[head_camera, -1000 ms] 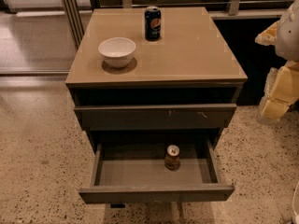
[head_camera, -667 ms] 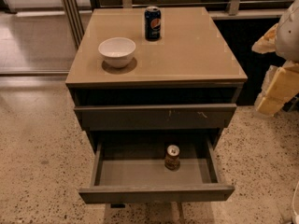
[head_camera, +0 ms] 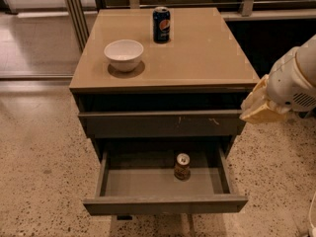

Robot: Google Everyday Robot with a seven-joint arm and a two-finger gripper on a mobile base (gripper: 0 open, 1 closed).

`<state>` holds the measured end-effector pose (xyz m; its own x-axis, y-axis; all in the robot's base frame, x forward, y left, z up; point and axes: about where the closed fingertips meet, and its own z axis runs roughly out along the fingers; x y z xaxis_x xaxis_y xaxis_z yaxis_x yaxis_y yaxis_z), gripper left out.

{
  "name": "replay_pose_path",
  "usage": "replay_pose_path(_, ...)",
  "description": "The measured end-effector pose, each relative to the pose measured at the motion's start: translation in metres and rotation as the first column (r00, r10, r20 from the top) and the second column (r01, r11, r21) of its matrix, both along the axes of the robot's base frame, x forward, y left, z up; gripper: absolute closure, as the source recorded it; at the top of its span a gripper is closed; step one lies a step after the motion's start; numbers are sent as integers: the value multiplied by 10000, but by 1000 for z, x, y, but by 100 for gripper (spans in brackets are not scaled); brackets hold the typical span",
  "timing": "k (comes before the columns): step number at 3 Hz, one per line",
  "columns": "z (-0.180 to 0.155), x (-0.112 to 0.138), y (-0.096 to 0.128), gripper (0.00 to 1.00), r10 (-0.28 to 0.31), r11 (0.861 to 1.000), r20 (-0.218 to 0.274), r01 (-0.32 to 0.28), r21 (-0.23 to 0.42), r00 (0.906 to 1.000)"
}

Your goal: Pick orange can from middle drawer and place on counter

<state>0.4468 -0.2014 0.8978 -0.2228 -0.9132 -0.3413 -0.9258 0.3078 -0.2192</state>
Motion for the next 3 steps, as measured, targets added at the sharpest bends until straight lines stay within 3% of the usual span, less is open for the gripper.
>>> replay_pose_path(1, -65, 10, 18, 89, -62, 9949, -100, 72, 1002, 9999)
replay_pose_path(2, -148, 25, 29, 100, -466, 9790, -493, 554, 1960, 9977)
replay_pose_path(3, -148, 25, 29, 100, -461, 9791, -497, 550, 1958, 9977)
